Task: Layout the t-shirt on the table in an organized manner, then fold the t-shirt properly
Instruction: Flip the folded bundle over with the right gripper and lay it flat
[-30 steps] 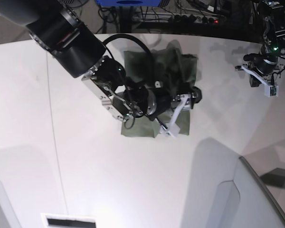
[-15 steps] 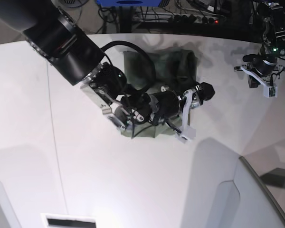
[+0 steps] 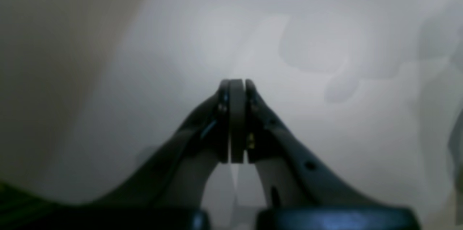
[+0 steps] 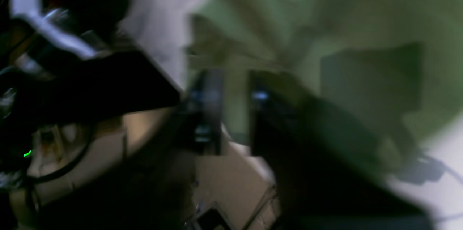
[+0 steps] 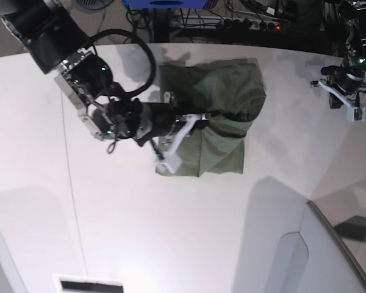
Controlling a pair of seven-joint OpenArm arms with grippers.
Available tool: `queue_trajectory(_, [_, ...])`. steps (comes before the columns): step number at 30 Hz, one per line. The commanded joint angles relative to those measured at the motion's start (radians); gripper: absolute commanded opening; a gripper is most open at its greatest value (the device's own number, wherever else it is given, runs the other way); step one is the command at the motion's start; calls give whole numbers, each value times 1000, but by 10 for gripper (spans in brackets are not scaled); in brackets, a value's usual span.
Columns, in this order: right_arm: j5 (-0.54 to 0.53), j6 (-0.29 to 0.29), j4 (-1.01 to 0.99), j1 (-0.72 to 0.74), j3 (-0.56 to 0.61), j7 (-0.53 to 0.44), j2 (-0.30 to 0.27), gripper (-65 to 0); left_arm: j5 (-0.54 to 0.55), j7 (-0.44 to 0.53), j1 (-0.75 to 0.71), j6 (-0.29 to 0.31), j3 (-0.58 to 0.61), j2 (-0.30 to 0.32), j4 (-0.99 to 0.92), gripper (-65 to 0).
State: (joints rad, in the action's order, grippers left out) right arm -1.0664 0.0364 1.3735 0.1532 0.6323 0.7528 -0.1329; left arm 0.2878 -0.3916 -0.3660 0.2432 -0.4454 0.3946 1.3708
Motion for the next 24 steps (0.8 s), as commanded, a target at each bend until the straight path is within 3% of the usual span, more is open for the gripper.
queue_trajectory(1, [-19,-17,2,26,-7,-19,11,-650,1,20,3,9,-36,14,14,-650])
queue_trajectory(8, [-19,-36,-107,35,-4,-75,17,-624,6,20,-17,178,-172,5,12,-650])
queue_trajectory(15, [-19,-123,-239,52,-6,-103,37,-624,1,20,-17,184,-204,-1,12,-650])
queue_trajectory(24, [-18,-157,-388,158,-1,-102,125,-624,1,20,-15,184,-197,-6,12,-650])
